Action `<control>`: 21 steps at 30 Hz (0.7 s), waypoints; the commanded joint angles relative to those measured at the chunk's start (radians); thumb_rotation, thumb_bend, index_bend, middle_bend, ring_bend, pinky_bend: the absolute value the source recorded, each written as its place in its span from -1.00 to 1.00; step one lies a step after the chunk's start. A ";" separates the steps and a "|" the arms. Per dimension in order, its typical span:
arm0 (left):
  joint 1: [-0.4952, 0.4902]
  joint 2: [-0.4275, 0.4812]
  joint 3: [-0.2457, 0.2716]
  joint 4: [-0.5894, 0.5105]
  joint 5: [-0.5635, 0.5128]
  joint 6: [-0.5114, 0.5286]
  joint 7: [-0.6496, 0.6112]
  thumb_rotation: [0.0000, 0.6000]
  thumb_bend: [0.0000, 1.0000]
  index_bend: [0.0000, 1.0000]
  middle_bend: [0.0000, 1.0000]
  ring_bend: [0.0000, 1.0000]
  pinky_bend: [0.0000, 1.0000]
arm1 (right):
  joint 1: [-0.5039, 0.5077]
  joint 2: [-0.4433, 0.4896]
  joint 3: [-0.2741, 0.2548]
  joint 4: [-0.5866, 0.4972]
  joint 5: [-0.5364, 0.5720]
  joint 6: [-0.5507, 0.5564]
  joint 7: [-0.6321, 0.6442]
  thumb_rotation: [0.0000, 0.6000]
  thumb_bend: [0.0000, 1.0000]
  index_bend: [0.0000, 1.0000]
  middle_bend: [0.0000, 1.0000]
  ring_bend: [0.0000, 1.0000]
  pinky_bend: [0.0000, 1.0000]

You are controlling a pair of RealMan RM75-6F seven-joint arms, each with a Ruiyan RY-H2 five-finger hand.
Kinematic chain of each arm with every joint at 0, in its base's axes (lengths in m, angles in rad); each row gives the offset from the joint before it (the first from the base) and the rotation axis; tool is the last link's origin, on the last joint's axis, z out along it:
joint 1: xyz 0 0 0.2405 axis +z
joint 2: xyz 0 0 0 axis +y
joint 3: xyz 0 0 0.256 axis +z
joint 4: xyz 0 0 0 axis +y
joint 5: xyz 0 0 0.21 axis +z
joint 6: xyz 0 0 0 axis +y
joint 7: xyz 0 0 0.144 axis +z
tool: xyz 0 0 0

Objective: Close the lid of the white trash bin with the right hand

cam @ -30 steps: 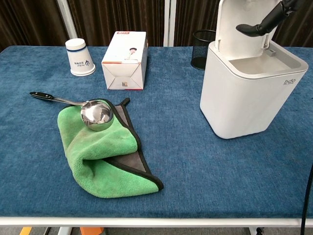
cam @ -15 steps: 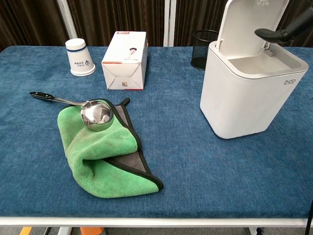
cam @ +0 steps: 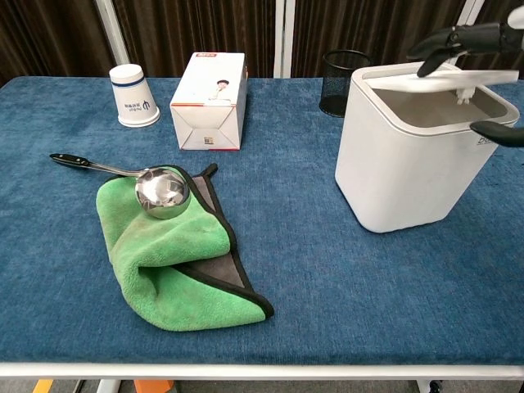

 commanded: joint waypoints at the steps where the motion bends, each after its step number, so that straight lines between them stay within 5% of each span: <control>1: -0.001 0.000 0.000 -0.001 0.001 -0.001 0.001 1.00 -1.00 -0.71 -0.83 -0.99 -0.76 | -0.020 -0.003 -0.022 0.012 -0.035 0.011 0.022 0.77 -0.20 -1.00 -0.74 -0.94 -0.86; 21: 0.001 0.000 0.001 0.000 0.000 0.001 -0.002 1.00 -1.00 -0.71 -0.83 -0.99 -0.76 | -0.040 -0.069 -0.061 0.096 -0.061 -0.027 0.115 0.78 -0.15 -1.00 -0.74 -0.94 -0.86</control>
